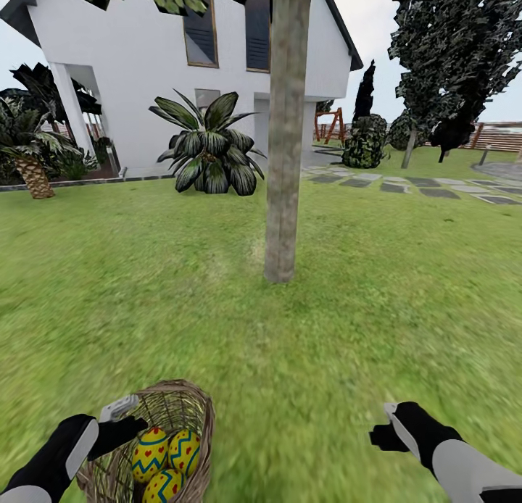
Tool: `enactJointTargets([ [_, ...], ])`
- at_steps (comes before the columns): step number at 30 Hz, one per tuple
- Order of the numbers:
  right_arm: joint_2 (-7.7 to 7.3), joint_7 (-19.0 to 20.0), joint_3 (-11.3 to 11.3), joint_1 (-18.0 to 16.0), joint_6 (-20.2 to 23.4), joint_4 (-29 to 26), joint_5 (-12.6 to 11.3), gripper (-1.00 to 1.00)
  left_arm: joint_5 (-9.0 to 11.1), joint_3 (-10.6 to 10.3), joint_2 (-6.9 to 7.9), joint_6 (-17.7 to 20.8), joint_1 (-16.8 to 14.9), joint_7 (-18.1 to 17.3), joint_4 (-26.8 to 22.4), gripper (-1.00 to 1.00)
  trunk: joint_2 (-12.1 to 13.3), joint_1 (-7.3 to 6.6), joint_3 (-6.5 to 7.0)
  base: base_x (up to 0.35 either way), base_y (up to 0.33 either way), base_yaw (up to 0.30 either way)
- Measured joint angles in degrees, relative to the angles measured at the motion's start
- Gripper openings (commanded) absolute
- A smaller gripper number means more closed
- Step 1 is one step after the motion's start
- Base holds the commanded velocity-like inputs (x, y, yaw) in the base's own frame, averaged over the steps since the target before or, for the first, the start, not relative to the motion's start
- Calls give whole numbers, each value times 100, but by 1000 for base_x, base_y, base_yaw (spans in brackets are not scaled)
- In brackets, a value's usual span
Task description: Take the three Easter eggs out of the wicker basket on the lawn in the garden, then place them on the lawn next to a single tree (choose any tree) so that all three eggs are next to the same tree and none are left in the basket.
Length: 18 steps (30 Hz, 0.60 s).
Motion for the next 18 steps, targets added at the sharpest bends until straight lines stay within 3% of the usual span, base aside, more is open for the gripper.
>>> enactJointTargets([
  [13,11,1,4,2,29,-4,1,100,13,1,-9,-9,-1,0,6,100,0,0,0,0,0,-253],
  [18,31,0,10,0,19,-2,8,100,15,10,-1,-4,-2,0,3,100,0,0,0,0,0,-98],
])
